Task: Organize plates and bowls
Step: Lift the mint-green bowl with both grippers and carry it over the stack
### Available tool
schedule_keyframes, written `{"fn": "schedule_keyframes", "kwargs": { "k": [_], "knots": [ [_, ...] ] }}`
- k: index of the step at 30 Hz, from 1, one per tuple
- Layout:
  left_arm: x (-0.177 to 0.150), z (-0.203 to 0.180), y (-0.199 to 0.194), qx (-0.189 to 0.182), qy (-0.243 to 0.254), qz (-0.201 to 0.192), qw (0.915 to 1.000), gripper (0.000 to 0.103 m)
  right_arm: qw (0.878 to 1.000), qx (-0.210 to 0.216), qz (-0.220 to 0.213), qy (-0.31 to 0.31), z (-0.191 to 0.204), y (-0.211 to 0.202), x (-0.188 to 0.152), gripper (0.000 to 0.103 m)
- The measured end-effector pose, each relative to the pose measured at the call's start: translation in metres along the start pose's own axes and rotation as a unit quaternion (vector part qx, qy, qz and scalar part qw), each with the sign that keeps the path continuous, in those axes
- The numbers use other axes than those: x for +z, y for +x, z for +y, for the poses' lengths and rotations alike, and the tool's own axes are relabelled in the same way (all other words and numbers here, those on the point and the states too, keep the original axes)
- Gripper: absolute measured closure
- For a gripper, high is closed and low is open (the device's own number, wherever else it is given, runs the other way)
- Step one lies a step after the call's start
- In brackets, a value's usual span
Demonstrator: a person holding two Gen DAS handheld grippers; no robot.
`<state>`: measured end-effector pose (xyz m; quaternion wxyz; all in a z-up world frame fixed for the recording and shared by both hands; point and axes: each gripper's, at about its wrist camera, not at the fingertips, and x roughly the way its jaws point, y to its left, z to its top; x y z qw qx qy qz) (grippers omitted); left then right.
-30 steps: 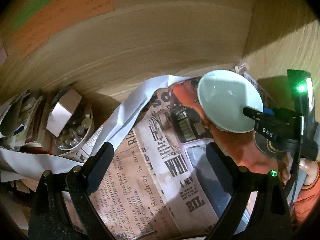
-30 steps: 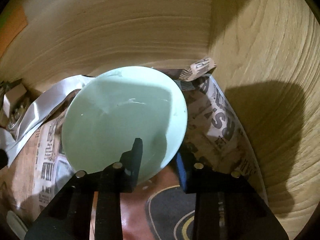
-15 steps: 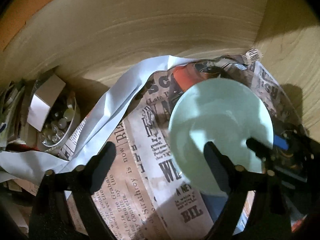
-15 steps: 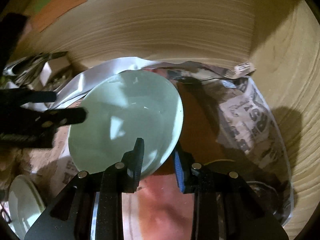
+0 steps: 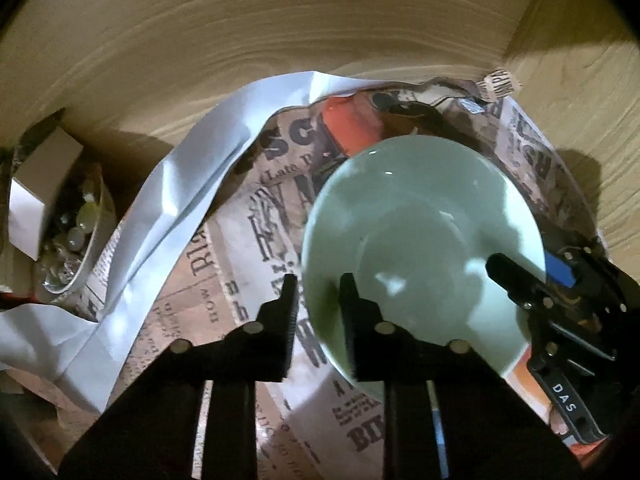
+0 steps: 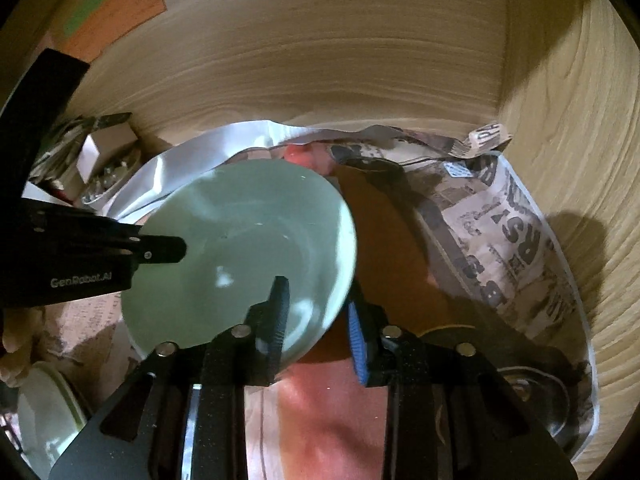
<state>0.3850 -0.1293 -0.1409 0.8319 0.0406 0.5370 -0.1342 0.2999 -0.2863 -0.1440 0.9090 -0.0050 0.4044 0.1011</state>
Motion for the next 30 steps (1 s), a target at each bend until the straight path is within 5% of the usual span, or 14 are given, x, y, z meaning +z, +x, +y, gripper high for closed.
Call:
{"fn": "schedule_keyframes", "kwargs": {
  "k": [15,30],
  "knots": [
    [-0.018,-0.002,-0.040,0.013,0.007,-0.032,0.9994,0.088,1.000,0.014,-0.022,0.012,0.013,-0.029,0.003,0.084],
    [-0.083,0.026,-0.112,-0.003,-0.016,-0.100,0.9949,0.088,0.997,0.021,-0.071,-0.022,0.070,-0.086,-0.008,0.084]
  ]
}}
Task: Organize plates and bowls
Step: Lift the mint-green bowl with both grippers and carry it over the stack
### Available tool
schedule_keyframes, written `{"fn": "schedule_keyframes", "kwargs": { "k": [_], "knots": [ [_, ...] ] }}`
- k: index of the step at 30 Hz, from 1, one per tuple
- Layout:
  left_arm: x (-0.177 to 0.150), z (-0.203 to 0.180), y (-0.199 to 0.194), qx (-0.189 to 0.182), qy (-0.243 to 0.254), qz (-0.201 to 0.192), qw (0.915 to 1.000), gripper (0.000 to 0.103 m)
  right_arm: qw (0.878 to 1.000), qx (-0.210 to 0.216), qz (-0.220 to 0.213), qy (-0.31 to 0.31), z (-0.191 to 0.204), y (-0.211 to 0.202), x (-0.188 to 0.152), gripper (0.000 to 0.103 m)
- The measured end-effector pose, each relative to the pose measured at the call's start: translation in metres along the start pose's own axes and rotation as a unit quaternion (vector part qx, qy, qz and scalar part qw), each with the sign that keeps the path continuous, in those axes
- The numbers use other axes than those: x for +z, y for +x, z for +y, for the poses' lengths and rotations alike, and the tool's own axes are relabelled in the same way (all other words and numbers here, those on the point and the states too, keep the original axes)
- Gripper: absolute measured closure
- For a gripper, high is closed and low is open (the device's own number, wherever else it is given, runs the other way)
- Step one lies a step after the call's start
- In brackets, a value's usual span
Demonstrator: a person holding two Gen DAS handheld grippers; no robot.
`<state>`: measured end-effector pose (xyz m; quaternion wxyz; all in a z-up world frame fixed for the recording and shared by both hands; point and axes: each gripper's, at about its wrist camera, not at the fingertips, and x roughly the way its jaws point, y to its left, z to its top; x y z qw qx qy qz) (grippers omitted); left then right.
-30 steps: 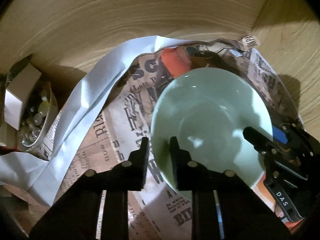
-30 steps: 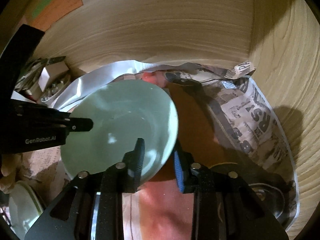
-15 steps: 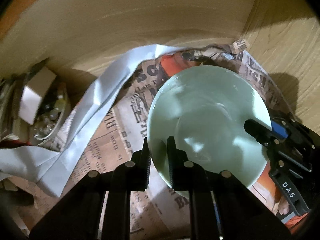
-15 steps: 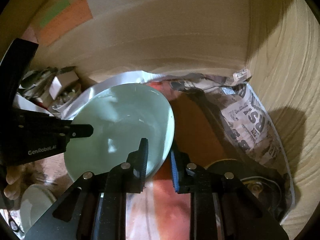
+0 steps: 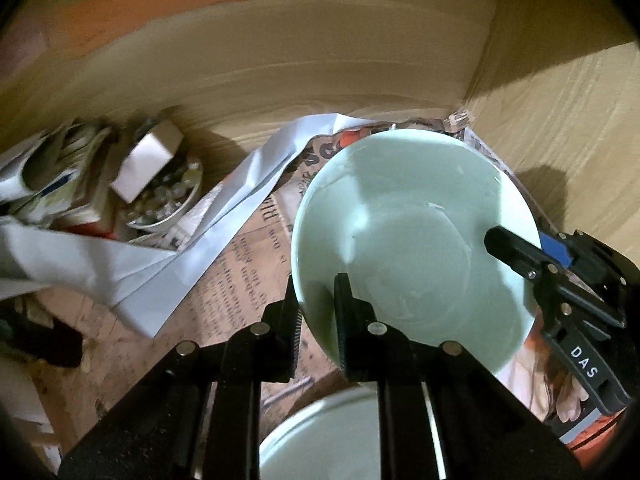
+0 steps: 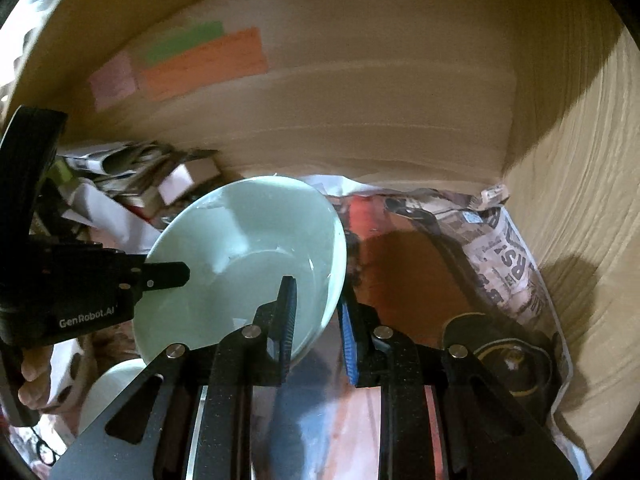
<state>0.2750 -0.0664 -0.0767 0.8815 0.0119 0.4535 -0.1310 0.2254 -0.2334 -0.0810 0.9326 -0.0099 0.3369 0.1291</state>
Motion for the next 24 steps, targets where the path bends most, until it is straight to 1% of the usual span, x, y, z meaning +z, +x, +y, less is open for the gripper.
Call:
{"fn": "schedule_keyframes", "kwargs": {
  "k": [9,13,18,24],
  "knots": [
    [-0.044,0.029,-0.046,0.005,-0.020,-0.033,0.9992,0.088,1.000,0.026,-0.013,-0.012,0.039,-0.017,-0.008,0.084],
    [-0.063,0.043,-0.058,0.009,-0.036,-0.043,0.9984,0.088,0.999,0.038,-0.016,-0.020,0.058,-0.022,-0.013,0.084],
    [-0.088,0.060,-0.075,0.027,-0.049,-0.055,0.9969,0.088,0.998,0.060,-0.017,-0.031,0.080,-0.025,-0.020,0.084],
    [-0.118,0.070,-0.091,0.051,-0.065,-0.066,0.9944,0.088,0.995,0.088,-0.011,-0.043,0.104,-0.024,-0.030,0.084]
  ]
}}
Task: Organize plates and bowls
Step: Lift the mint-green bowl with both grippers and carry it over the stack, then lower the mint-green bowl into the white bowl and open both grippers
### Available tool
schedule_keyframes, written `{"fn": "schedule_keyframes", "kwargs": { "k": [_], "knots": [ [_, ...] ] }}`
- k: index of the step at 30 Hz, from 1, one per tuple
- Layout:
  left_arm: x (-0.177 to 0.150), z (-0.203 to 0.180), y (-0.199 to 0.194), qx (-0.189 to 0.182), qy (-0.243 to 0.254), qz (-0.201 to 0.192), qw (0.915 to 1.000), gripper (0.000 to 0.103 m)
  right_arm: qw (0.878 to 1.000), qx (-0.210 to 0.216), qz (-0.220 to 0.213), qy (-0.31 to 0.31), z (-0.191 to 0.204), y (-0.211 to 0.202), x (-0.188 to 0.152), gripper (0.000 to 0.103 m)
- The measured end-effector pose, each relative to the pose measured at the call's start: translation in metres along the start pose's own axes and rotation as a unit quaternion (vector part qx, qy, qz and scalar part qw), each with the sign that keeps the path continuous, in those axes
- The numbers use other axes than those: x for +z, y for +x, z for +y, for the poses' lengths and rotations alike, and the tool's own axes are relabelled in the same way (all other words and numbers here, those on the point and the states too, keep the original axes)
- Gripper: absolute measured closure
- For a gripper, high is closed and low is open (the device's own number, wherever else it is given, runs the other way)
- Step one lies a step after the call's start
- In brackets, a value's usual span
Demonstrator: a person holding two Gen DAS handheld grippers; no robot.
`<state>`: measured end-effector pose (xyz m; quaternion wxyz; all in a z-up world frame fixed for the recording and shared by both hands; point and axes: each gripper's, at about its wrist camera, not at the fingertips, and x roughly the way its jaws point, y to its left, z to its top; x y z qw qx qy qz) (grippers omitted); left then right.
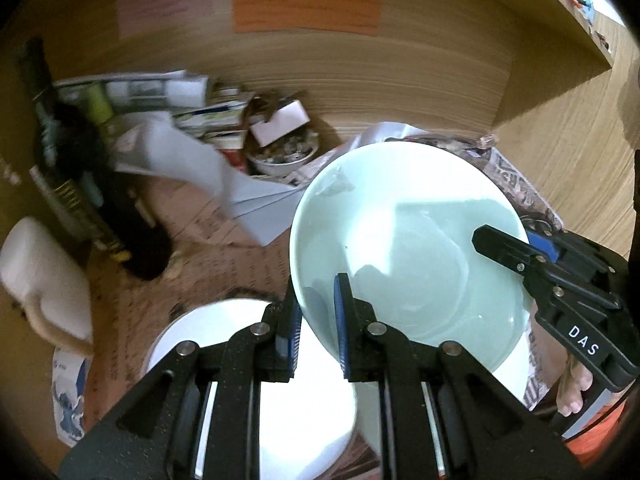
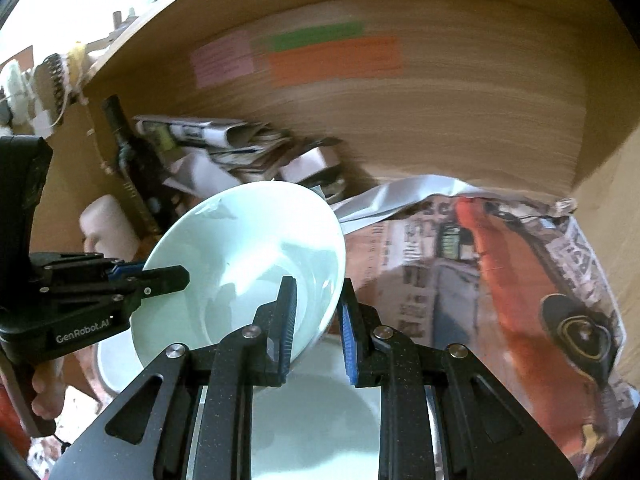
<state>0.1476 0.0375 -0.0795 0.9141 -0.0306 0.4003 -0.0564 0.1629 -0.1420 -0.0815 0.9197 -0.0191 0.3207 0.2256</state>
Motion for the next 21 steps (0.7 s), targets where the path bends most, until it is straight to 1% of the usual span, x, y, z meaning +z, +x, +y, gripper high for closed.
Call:
{"fn": "schedule_keyframes", "kwargs": {
  "k": [11,21],
  "knots": [
    [-0.035,0.037,-0.018,0.021,-0.039,-0.002,0.9990,0.088,0.999,0.041,0.016,-0.023,0.040,0.011,-0.010,0.084],
    [-0.058,0.065,-0.037,0.041,-0.065,-0.008,0.9970,0.088,0.996,0.065,0.030,-0.051,0.078,0.021,-0.016,0.084]
  ]
}}
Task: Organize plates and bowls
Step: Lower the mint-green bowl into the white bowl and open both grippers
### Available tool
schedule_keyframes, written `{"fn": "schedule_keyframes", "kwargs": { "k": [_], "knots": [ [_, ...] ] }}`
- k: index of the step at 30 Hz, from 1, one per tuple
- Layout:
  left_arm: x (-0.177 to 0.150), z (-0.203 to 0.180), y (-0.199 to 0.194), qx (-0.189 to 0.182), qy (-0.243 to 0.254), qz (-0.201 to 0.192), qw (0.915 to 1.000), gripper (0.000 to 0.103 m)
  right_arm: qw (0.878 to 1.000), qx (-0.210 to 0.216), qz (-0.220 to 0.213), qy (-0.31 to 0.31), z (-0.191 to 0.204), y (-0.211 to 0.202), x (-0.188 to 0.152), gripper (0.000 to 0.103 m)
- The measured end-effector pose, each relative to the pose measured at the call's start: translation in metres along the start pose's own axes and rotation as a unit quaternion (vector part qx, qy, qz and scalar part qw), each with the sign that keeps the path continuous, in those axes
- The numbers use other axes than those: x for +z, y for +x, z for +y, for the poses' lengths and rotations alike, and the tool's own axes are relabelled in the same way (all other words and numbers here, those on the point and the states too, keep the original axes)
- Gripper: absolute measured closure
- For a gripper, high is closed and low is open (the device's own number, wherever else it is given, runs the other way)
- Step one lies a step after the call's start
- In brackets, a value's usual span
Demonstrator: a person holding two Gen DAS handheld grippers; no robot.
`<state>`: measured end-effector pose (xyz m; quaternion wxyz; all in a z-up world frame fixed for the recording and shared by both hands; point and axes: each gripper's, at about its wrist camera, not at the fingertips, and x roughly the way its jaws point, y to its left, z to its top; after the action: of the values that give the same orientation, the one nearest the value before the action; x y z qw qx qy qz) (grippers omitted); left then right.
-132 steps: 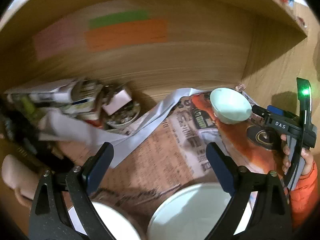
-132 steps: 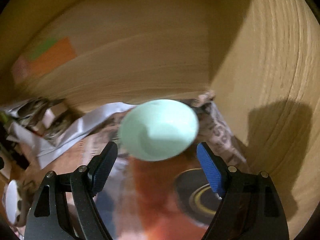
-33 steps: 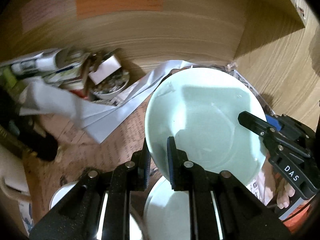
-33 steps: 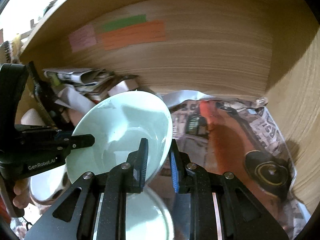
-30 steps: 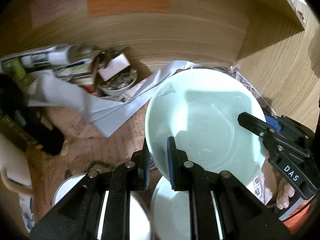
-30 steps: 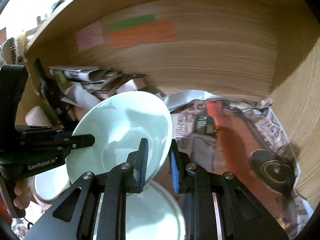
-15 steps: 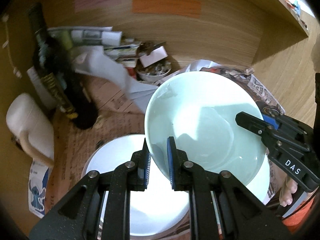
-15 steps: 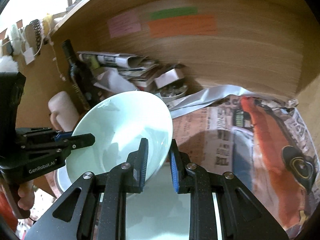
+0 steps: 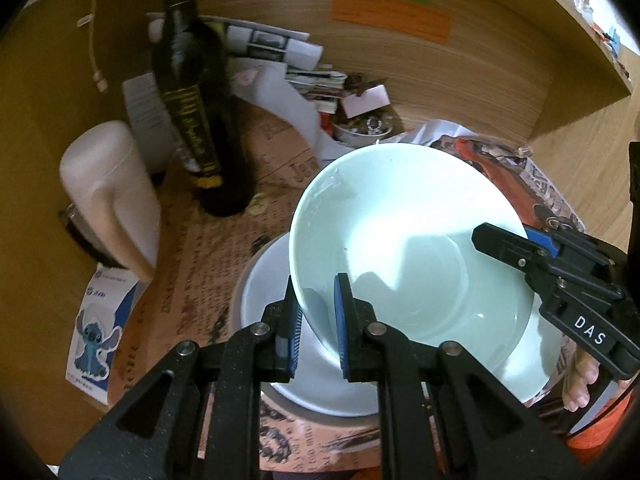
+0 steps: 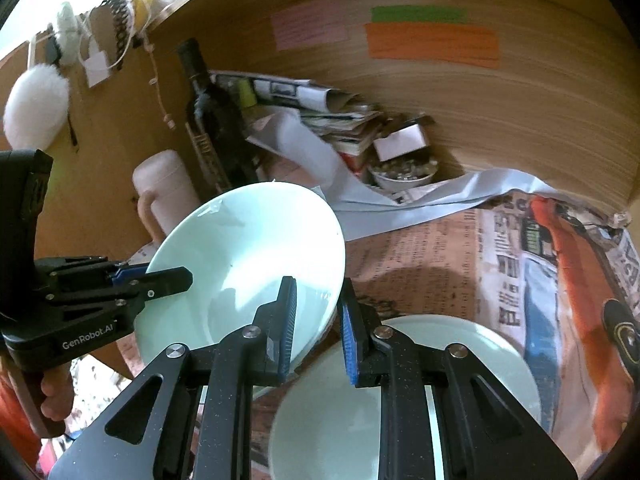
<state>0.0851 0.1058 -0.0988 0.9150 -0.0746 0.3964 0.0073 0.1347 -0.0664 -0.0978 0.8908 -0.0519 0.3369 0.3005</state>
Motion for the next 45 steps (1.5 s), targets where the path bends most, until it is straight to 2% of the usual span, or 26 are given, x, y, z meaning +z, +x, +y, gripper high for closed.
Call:
{"fn": "schedule_keyframes", "kwargs": {
  "k": [17,23,30,39,42,45],
  "knots": [
    [-0.023,0.030,0.006,0.015,-0.021,0.014,0.9996,0.088,0.999,0.012,0.039,-0.023,0.026,0.025,-0.008,0.084],
    [-0.025,0.031,0.008,0.017,-0.011,0.011,0.9997,0.088,0.998,0.009,0.047,-0.029,0.027,0.030,-0.010,0.084],
    [-0.027,0.023,0.010,0.040,0.014,-0.002,0.9991,0.088,0.998,-0.002,0.044,-0.046,0.031,0.030,-0.009,0.081],
    [-0.028,0.019,0.012,0.059,0.022,-0.001,0.9980,0.086,0.997,-0.017,0.043,-0.061,0.033,0.032,-0.006,0.065],
    [-0.026,0.020,0.007,0.066,0.023,-0.016,0.9974,0.085,0.998,-0.012,0.029,-0.059,0.030,0.027,-0.003,0.063],
    [-0.025,0.023,0.007,0.057,0.017,-0.015,0.9981,0.085,0.998,-0.014,0.025,-0.064,0.031,0.025,0.000,0.063]
  ]
}}
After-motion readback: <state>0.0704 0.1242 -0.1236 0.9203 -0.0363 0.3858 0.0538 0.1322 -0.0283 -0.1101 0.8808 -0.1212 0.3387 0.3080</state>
